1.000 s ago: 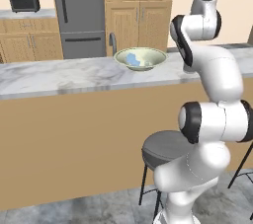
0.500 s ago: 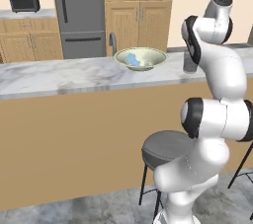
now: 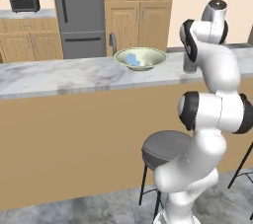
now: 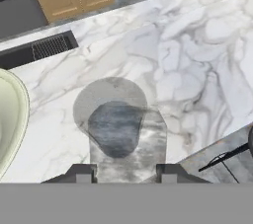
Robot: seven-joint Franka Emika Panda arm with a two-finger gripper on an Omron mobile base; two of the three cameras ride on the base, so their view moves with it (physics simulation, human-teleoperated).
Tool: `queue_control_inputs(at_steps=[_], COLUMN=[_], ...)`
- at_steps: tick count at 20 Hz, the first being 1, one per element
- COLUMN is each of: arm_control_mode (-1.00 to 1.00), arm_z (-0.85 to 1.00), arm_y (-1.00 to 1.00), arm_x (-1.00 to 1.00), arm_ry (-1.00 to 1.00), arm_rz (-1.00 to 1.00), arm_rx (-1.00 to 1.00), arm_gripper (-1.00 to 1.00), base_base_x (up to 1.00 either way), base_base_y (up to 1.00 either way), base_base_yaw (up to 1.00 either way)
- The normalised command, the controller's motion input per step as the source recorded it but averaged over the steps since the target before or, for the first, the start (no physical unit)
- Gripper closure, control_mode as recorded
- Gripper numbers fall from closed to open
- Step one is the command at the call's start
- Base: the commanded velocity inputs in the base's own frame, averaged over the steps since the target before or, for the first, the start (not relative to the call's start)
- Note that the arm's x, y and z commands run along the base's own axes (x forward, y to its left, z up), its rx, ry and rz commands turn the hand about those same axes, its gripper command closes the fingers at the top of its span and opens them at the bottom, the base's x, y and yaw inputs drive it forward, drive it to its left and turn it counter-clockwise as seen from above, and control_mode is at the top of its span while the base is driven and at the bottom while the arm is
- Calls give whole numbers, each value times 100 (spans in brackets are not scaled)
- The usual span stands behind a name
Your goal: There are four ice cubes in the ice bowl. Place two ice cubes in each glass of water.
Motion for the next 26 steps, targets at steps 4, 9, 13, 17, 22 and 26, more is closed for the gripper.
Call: queue_control_inputs(at_steps=[4, 9, 13, 17, 22, 26], arm_control_mode=[-100, -100, -100, -100, -100, -100], arm_z=[-23, -7, 0, -10, -1, 0], arm_y=[0, -9, -20, -15, -2, 0], arm_x=[26, 22, 20, 24, 13, 17], arm_ry=[13, 4, 0, 4, 13, 12], arm_rz=[0, 0, 0, 0, 0, 0], arm_rx=[0, 1, 1, 0, 1, 3], arm_gripper=[100, 100, 100, 100, 100, 100], base_base_x=[0, 0, 0, 0, 0, 0], base_base_y=[0, 0, 0, 0, 0, 0], base_base_yaw=[0, 0, 0, 0, 0, 0])
